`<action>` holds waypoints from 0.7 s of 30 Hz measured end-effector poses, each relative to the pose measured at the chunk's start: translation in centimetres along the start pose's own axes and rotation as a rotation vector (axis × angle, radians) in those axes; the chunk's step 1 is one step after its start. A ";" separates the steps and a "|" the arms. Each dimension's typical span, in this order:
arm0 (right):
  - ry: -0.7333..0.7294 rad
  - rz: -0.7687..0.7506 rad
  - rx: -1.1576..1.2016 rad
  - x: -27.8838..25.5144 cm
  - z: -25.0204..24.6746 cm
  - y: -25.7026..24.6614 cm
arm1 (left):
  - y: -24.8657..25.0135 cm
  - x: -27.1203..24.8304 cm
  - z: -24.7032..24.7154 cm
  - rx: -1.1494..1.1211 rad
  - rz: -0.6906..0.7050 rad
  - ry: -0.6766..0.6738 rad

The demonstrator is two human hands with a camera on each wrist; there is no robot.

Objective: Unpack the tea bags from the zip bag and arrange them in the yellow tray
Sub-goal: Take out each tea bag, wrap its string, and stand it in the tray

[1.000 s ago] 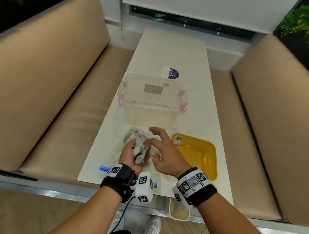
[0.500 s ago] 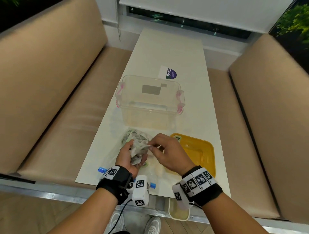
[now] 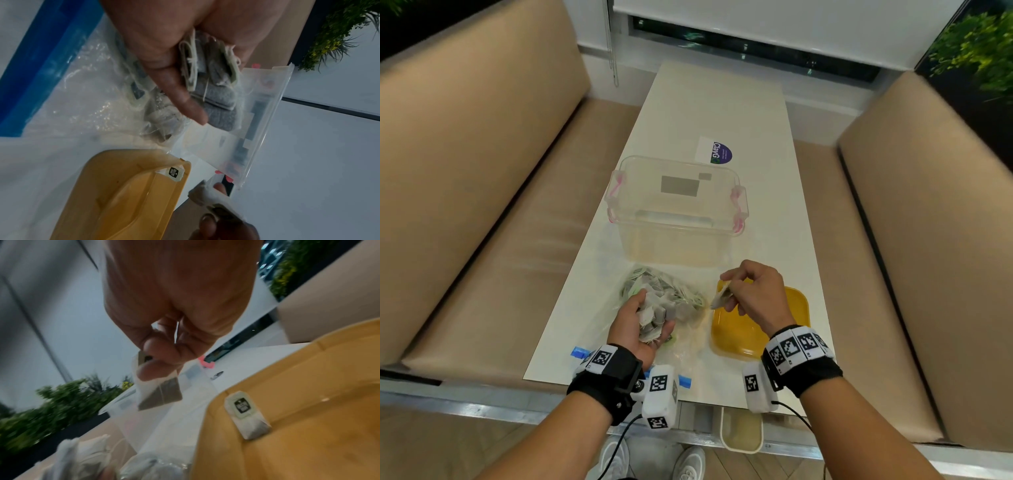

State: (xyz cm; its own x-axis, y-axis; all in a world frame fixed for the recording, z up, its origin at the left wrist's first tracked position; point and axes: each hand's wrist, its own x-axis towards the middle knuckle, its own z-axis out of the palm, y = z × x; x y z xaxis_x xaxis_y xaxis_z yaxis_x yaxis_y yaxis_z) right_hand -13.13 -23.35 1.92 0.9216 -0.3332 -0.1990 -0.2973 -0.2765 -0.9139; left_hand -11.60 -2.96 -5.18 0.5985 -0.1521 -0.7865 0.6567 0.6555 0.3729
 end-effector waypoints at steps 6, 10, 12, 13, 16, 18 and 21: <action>0.021 0.002 0.100 0.4 -2.1 1.1 | 0.1 0.3 -0.5 0.012 0.001 0.008; 0.076 -0.043 -0.064 1.0 -3.9 1.6 | -0.1 0.1 -0.4 0.020 0.005 0.004; 0.095 -0.046 -0.237 1.5 -4.4 2.2 | -0.1 0.0 -0.2 0.029 0.008 -0.003; 0.096 -0.049 -0.328 1.6 -4.6 2.5 | -0.1 -0.1 -0.1 0.038 0.012 -0.006; 0.047 -0.076 -0.539 1.6 -4.7 2.6 | -0.1 -0.5 0.2 0.045 0.020 -0.017; 0.025 -0.096 -0.636 1.6 -4.6 2.6 | -0.2 -0.7 0.3 0.052 0.024 -0.016; 0.018 -0.082 -0.711 1.8 -4.5 2.5 | -0.1 -0.8 0.3 0.054 0.020 -0.010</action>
State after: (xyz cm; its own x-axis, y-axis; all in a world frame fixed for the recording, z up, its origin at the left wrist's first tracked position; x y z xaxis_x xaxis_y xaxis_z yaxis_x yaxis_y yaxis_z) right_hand -13.31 -28.71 0.87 0.9456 -0.2990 -0.1283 -0.3233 -0.8199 -0.4725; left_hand -12.03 -3.11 -4.48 0.6161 -0.1466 -0.7739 0.6682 0.6174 0.4151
